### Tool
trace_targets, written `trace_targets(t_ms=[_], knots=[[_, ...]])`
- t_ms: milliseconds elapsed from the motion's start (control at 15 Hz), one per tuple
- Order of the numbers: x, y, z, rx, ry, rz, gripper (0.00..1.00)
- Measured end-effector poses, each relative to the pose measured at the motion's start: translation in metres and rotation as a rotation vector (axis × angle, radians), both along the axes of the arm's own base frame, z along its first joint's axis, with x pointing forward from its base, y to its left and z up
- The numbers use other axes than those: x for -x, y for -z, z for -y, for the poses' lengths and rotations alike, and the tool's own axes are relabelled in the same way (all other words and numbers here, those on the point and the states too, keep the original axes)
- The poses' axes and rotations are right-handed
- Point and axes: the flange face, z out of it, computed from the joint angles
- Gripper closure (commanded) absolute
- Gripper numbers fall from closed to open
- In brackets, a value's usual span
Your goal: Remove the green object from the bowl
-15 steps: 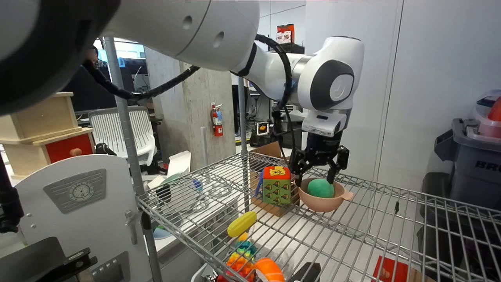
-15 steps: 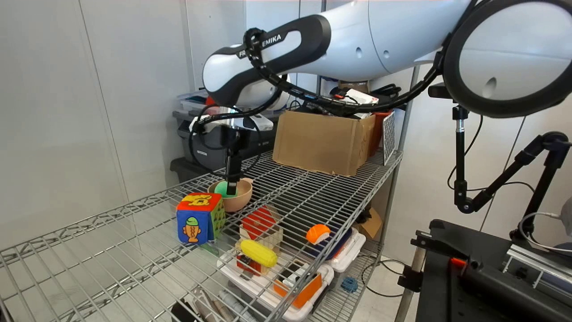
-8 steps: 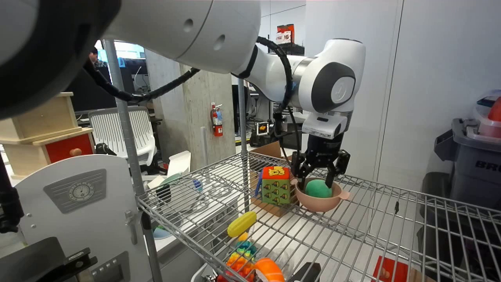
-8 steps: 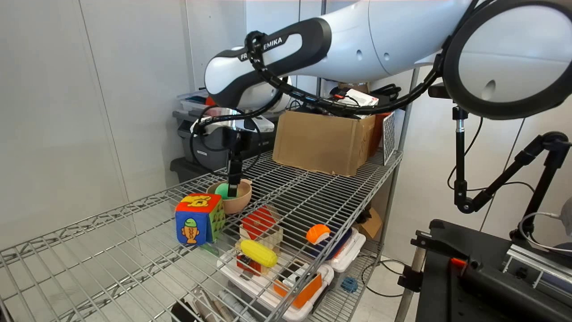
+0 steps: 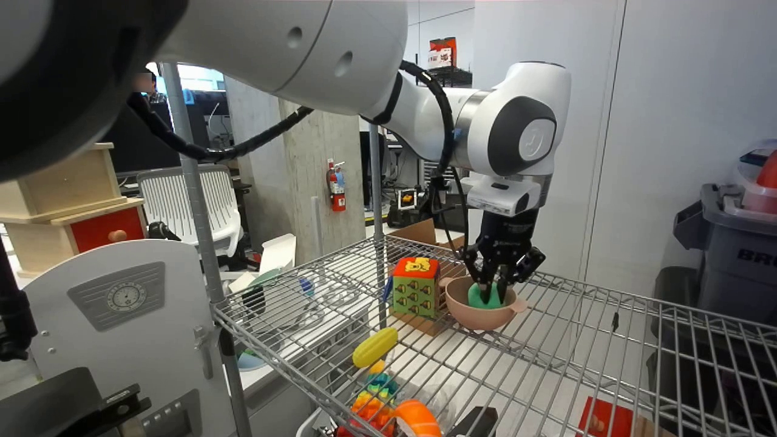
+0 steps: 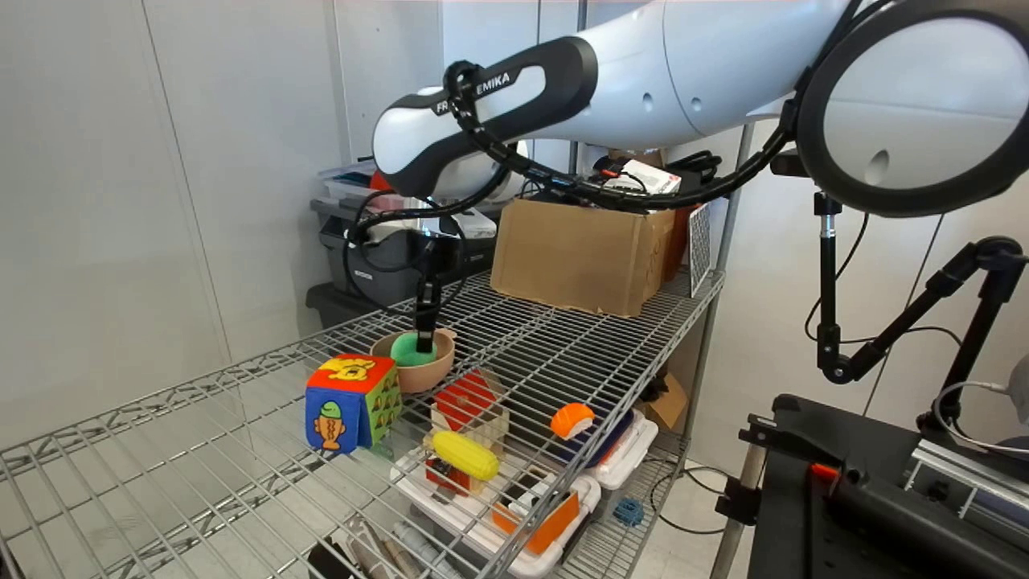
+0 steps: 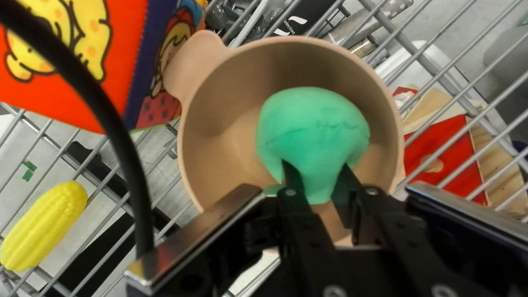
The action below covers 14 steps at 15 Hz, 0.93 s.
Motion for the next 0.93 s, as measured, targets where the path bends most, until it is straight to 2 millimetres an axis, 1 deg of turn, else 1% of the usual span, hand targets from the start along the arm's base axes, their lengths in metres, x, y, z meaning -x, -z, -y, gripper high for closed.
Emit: trace_targets(t_ms=[133, 200, 267, 467, 733, 933], knots=[[0.001, 0.001, 0.001, 0.004, 0.021, -0.010, 0.98], [0.001, 0.001, 0.001, 0.003, 0.028, -0.014, 0.99], [0.001, 0.001, 0.001, 0.003, 0.030, -0.016, 0.97], [0.001, -0.001, -0.002, -0.016, 0.032, -0.013, 1.00], [-0.003, -0.007, -0.021, -0.105, -0.006, 0.009, 0.98], [-0.007, -0.021, -0.039, -0.196, -0.060, 0.043, 0.98]])
